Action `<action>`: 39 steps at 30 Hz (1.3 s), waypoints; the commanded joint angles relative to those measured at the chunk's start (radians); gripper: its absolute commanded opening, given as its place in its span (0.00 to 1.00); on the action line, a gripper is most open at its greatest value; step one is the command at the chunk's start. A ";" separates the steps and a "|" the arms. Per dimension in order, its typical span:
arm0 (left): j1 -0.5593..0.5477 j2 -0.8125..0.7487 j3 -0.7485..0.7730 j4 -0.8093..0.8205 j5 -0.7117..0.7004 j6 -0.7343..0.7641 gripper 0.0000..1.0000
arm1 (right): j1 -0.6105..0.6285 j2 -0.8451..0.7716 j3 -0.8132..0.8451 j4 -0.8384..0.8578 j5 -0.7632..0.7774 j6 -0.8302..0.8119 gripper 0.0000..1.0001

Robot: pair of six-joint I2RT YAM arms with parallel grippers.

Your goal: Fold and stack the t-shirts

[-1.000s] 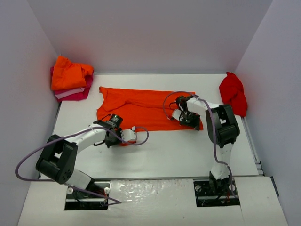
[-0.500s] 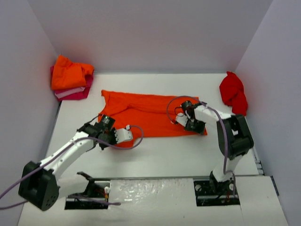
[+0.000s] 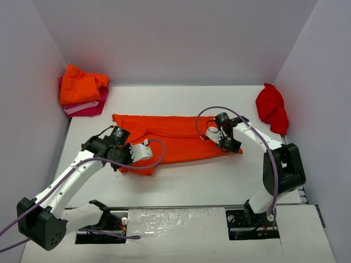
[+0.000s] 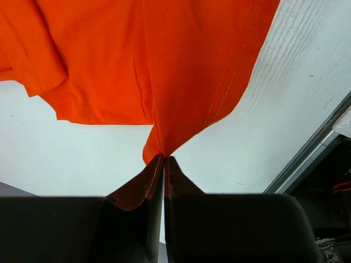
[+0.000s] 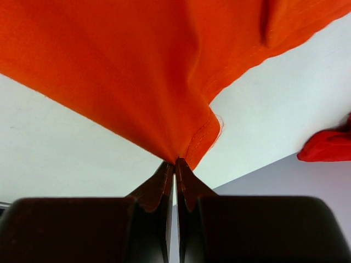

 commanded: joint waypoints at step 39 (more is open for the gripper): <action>0.275 0.639 0.620 0.298 -0.039 0.181 0.00 | -0.084 0.600 0.851 -0.071 -0.023 -0.073 0.00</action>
